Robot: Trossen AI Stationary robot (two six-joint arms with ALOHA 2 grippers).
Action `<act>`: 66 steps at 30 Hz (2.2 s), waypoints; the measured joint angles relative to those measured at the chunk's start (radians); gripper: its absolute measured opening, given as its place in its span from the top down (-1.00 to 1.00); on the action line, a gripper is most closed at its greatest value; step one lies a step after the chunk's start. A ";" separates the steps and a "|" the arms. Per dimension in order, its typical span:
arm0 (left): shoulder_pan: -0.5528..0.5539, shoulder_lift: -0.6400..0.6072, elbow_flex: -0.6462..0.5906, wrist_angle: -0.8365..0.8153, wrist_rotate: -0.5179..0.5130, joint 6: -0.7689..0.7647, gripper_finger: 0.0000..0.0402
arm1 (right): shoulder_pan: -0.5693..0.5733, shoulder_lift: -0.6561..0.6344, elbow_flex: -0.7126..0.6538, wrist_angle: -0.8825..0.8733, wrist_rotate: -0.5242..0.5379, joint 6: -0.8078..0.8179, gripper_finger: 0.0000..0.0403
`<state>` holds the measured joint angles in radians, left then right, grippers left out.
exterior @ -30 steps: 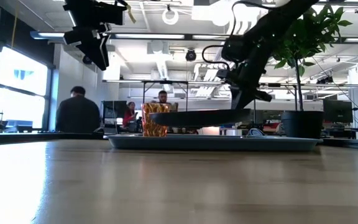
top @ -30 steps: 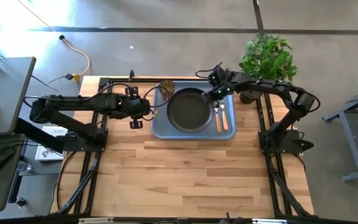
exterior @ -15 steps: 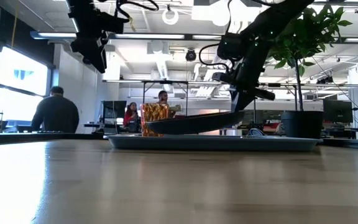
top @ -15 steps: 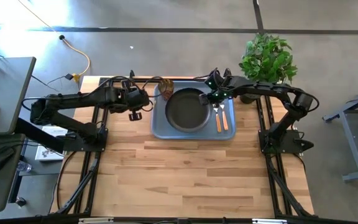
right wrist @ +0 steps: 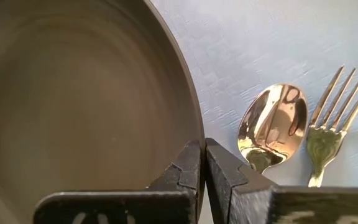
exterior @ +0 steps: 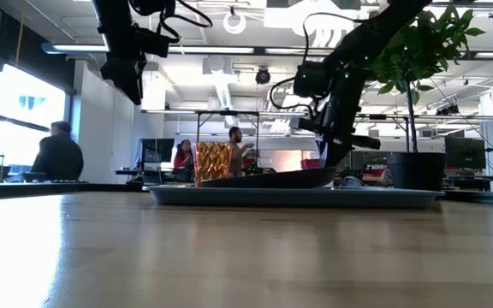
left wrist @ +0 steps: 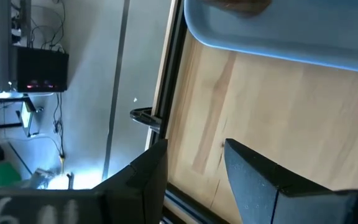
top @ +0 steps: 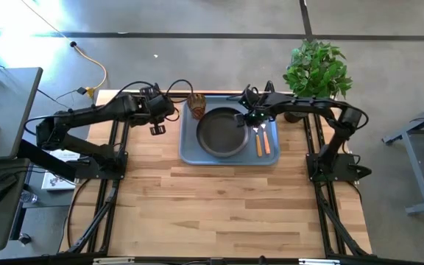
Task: Pick and place plate/cup/fork/spoon on tray
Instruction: Put the black plate on the gray serving tray, then return to Home Position
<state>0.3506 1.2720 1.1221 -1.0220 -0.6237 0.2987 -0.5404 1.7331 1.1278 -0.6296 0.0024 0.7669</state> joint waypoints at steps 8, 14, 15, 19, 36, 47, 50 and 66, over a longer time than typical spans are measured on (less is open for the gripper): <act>0.036 0.000 0.000 0.017 0.019 0.014 0.27 | 0.013 0.062 0.000 0.003 -0.027 0.021 1.00; 0.043 0.000 0.000 0.043 0.021 0.040 0.27 | 0.013 0.064 0.001 0.001 -0.013 0.019 1.00; 0.043 0.000 0.000 0.048 0.021 0.046 0.27 | 0.013 0.064 0.001 0.001 -0.013 0.019 1.00; 0.043 0.000 0.000 0.053 0.032 0.053 0.27 | 0.013 0.064 0.001 0.000 -0.011 0.019 1.00; 0.043 0.000 0.000 0.059 0.045 0.053 0.27 | 0.013 0.065 0.001 -0.004 0.005 0.015 0.52; 0.043 0.000 0.000 0.061 0.045 0.046 0.27 | 0.013 0.017 0.017 -0.015 0.023 0.014 0.51; 0.043 0.000 0.000 0.061 0.049 0.041 0.27 | 0.014 -0.012 0.017 -0.018 0.014 0.018 0.51; 0.028 -0.030 0.000 0.203 0.585 -0.293 0.27 | 0.180 -0.281 0.017 0.237 -0.069 -0.421 0.51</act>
<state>0.3783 1.2424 1.1217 -0.8190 -0.0385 0.0059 -0.3601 1.4520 1.1446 -0.3922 -0.0665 0.3456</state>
